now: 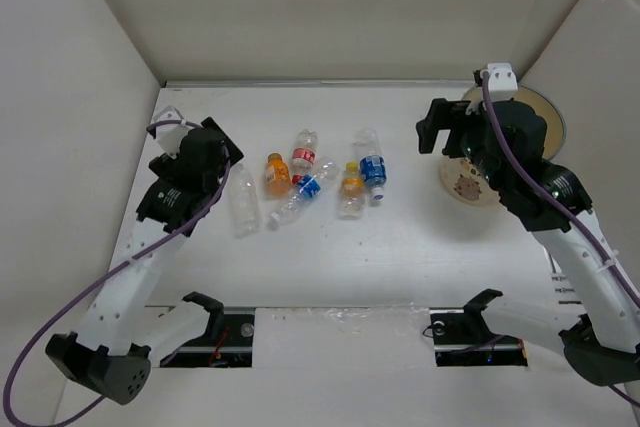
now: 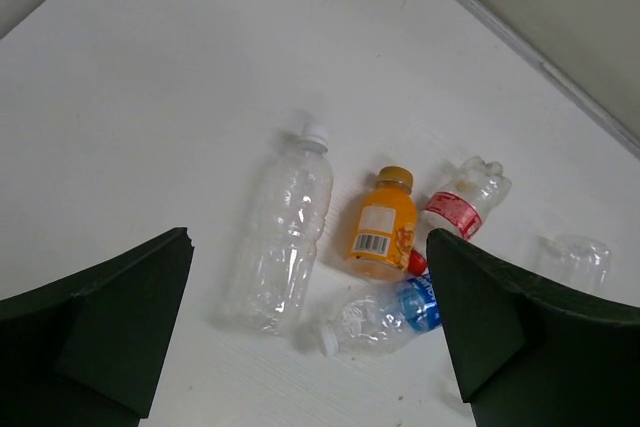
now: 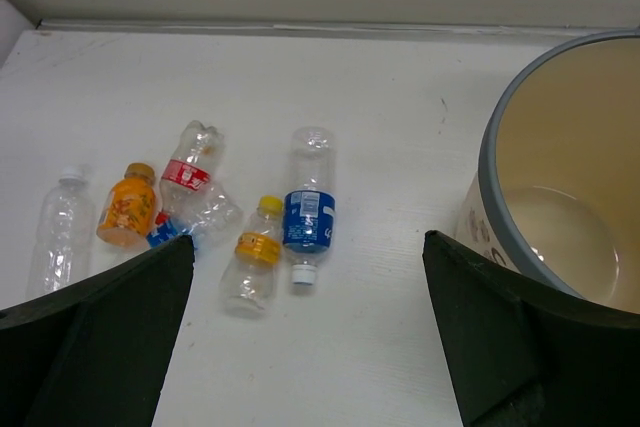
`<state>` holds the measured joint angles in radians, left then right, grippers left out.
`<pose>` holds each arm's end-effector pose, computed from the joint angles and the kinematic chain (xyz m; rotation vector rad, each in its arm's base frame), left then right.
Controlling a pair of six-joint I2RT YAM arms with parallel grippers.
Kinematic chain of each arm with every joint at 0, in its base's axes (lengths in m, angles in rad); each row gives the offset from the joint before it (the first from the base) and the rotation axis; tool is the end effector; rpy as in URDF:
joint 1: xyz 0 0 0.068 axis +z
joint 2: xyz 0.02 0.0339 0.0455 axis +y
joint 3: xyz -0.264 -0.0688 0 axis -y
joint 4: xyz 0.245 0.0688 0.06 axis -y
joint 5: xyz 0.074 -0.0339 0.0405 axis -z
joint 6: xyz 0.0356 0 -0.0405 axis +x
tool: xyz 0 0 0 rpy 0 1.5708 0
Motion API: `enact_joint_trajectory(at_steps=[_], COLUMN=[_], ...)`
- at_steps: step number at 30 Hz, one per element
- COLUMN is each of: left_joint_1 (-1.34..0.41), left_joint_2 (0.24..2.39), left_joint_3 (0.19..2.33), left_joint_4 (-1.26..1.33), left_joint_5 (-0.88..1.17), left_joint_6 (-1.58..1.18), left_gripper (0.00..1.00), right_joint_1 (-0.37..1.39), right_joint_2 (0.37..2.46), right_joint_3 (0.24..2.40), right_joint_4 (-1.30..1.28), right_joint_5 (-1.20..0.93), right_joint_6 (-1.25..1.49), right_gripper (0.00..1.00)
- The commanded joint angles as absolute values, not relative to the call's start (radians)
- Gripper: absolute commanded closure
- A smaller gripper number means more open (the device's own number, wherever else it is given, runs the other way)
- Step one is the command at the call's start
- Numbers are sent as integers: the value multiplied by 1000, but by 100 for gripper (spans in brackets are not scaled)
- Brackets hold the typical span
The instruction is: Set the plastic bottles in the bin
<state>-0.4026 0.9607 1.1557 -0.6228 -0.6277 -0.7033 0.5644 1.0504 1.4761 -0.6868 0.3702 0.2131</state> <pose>0.1839 -0.0556 0.3936 -0.6676 1.7948 -0.1154 0.1680 0.0911 0.4707 -0.0597 1.8180 0.2121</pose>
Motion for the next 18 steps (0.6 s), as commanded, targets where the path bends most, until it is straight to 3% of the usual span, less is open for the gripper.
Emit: enact_joint_trajectory(at_steps=[1,5,18], left_joint_1=[-365,-226,-215], left_joint_2=[1030,1120,1281], left_joint_3=[1118,1040,874], left_joint_4=[-589,-526,-261], left_joint_5=[-638,-460,-345], left_joint_6=[-787,-787,-787], left_gripper=[0,0,0], right_joint_1=[574,583,669], right_joint_2=[1043,1054,1064], right_joint_3=[1468,1468,1427], right_joint_4=[-624,-634,-569], right_joint_5=[336,287,190], right_joint_6=[201,201,201], right_gripper=[0,0,0])
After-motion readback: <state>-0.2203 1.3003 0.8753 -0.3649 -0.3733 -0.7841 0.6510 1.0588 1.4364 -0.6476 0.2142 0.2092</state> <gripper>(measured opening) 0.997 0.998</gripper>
